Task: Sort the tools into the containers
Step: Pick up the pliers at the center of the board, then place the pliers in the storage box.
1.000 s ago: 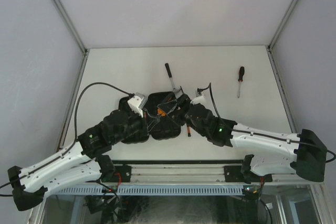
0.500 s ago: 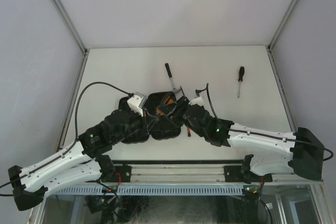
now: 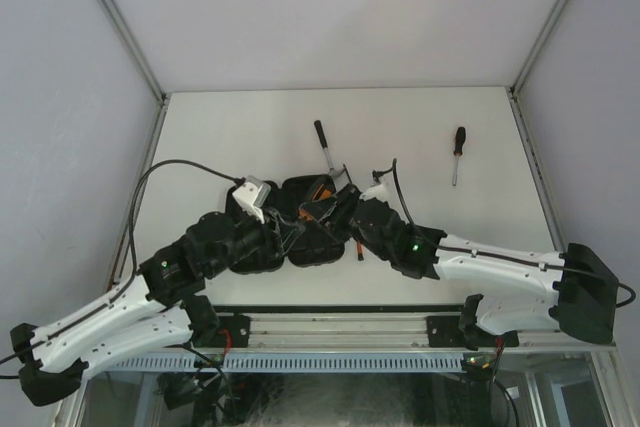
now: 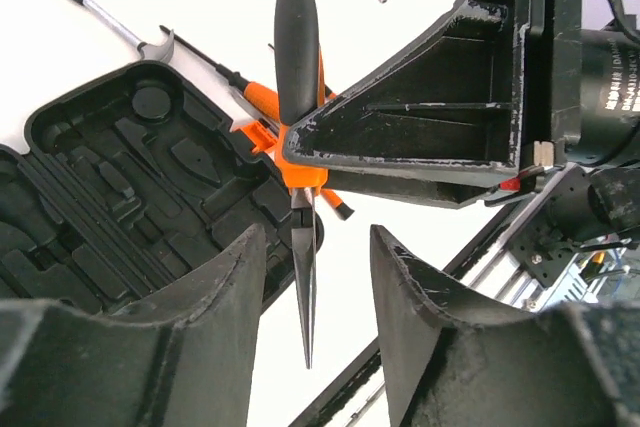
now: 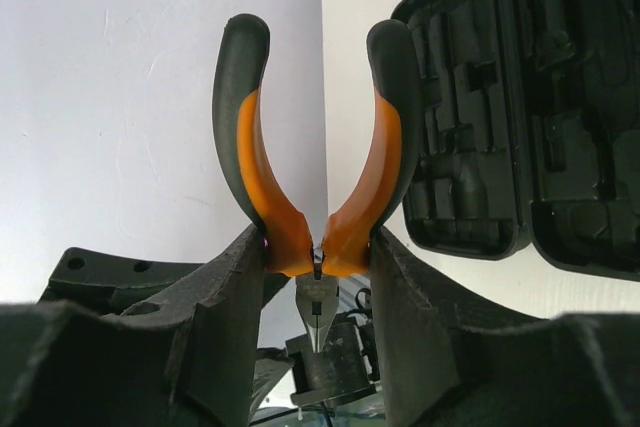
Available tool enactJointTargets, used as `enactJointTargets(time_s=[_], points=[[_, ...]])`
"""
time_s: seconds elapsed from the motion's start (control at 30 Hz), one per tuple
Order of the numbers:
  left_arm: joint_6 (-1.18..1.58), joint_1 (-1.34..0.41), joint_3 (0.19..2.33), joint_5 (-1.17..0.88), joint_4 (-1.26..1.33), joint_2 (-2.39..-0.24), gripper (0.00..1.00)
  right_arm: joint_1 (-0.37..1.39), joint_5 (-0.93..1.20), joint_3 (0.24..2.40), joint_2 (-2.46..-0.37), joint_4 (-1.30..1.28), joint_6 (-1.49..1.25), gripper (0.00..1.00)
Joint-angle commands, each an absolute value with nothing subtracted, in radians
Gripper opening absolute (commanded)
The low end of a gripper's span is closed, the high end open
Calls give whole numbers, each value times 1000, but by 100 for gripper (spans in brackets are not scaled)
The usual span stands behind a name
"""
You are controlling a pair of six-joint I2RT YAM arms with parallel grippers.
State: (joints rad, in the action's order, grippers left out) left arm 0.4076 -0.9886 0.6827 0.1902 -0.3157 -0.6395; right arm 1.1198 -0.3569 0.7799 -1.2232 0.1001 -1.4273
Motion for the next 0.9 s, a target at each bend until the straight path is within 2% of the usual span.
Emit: enactJointTargets(time_s=[0.0, 0.27, 0.6, 0.8, 0.83, 0.87], points=[[408, -989, 669, 212, -285, -607, 51, 1103, -394, 800, -1165, 121, -1378, 0], [418, -969, 712, 257, -384, -640, 52, 1078, -483, 801, -1121, -33, -1223, 0], [452, -726, 755, 28, -445, -819, 53, 1027, -435, 838, -1131, -230, -924, 0], [482, -650, 795, 10, -486, -873, 62, 986, -299, 861, -1169, -291, -757, 0], [485, -631, 801, 10, -496, -878, 66, 983, -293, 870, -1178, -307, -743, 0], [485, -611, 805, 8, -507, -883, 74, 978, -289, 877, -1185, -319, -731, 0]])
